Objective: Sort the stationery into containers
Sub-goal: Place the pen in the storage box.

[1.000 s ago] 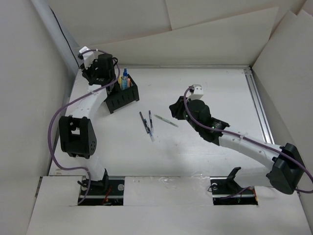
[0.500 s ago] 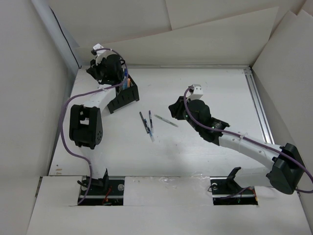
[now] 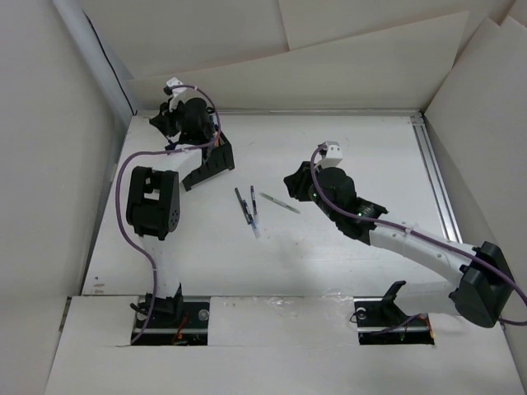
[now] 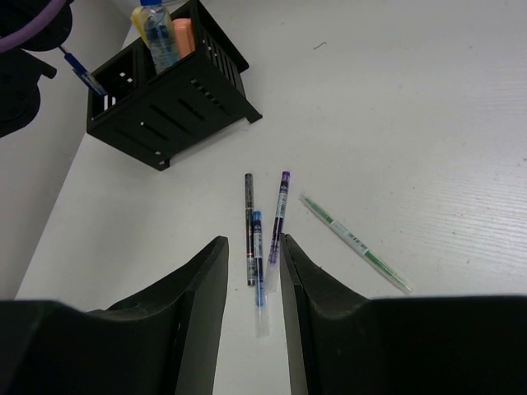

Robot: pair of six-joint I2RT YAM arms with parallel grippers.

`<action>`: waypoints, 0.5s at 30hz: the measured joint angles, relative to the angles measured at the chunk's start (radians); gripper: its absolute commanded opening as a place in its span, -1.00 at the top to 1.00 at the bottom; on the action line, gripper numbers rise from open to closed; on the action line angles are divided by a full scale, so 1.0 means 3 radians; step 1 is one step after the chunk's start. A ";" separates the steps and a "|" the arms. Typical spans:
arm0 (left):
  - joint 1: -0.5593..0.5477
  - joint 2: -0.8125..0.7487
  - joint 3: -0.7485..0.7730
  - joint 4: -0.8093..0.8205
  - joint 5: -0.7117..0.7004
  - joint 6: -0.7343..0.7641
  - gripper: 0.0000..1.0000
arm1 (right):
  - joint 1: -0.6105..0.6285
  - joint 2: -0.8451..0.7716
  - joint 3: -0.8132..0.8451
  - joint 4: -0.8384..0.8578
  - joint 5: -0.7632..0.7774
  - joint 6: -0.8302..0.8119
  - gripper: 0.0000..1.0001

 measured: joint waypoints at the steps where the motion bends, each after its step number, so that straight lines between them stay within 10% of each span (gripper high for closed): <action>1: -0.0006 0.0017 0.0000 0.0118 -0.0018 0.0076 0.98 | 0.0000 -0.0001 0.0000 -0.0001 0.0000 0.0000 0.25; 15: -0.0280 0.0704 -0.0025 0.1681 -0.0275 0.1984 0.60 | 0.0000 -0.0010 0.0000 0.0000 0.0000 -0.0011 0.25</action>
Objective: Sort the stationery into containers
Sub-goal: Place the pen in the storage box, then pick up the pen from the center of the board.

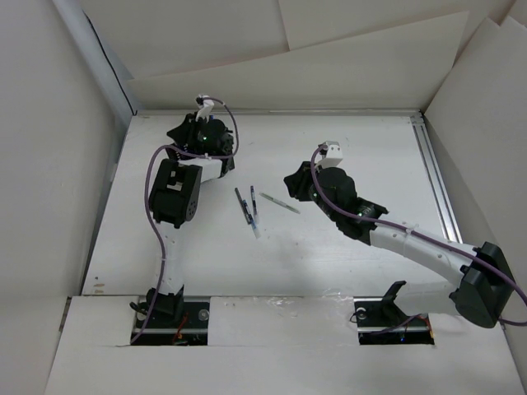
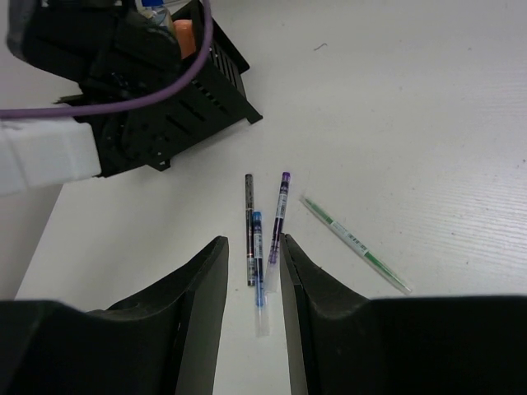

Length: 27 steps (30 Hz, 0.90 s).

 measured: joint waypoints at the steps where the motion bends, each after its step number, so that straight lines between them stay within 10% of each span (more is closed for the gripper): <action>1: -0.0017 0.0079 0.0023 0.0015 -0.0029 0.0170 0.56 | 0.0000 0.0000 0.0000 0.0000 0.0000 0.0000 0.25; 9: -0.0033 0.0111 0.0086 0.0146 -0.0163 0.0657 0.24 | 0.0000 0.0000 0.0000 0.0000 -0.0005 0.0000 0.23; 19: -0.0057 -0.0720 -0.0107 -0.0020 -0.0167 -0.0351 -0.04 | 0.0000 0.0025 0.0000 0.0001 -0.0090 0.0000 0.23; 27: -0.0043 -0.1807 0.0370 -0.2898 0.0825 -0.3092 -0.13 | 0.0000 0.0052 0.0000 0.0001 -0.0114 -0.0031 0.23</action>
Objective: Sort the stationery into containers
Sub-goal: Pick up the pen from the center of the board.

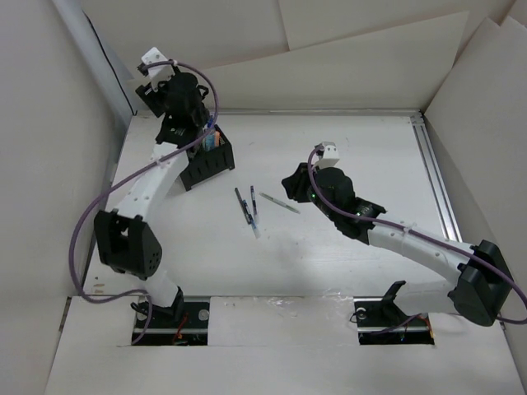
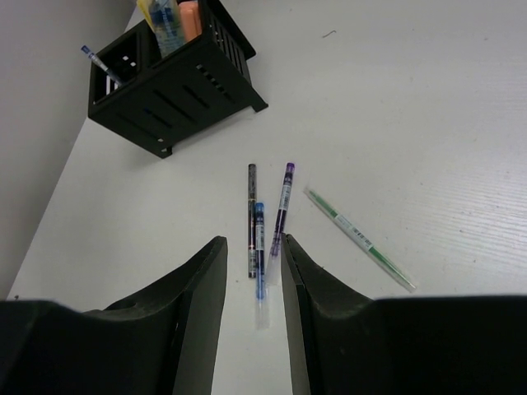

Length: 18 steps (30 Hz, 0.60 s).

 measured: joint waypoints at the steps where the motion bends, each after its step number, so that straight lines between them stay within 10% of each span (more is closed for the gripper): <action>1: -0.0004 -0.0136 0.0003 -0.0252 0.0154 -0.0278 -0.13 | 0.0000 0.0000 0.0000 0.0000 -0.0001 -0.0005 0.23; 6: -0.0173 -0.0732 -0.0348 -0.0933 0.1067 -0.1249 -0.13 | 0.0000 0.0000 0.0000 0.0001 -0.0029 -0.0039 0.53; 10: -0.0451 -0.0980 -0.0997 -0.1151 0.1708 -0.1673 0.28 | -0.0050 0.0000 0.0000 -0.0001 -0.0085 -0.0057 1.00; 18: -0.0858 -0.1010 -0.2272 -0.1409 0.2282 -0.2182 0.55 | -0.0151 0.0000 0.0000 -0.0003 -0.0121 -0.0052 1.00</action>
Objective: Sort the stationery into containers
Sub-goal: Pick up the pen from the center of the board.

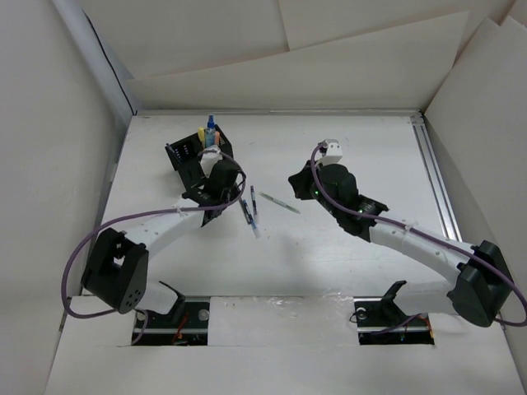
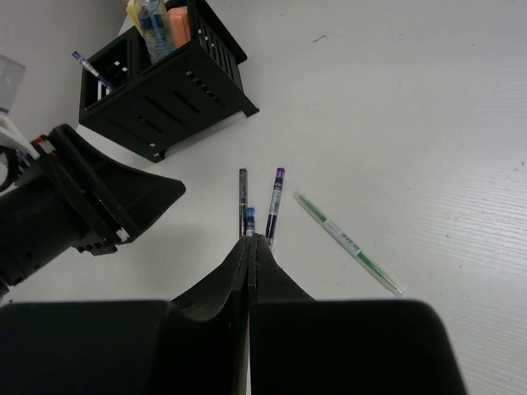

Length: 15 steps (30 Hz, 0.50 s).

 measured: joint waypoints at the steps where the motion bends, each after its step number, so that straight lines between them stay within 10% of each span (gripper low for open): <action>1: 0.0003 0.0013 -0.0072 -0.0022 0.0020 -0.0045 0.55 | -0.0005 0.0000 0.0000 0.0000 -0.0003 0.0004 1.00; 15: -0.0028 0.0947 0.0178 0.0174 -0.0151 -0.0271 0.43 | -0.0005 0.0058 0.0001 -0.0003 -0.0036 0.0024 0.85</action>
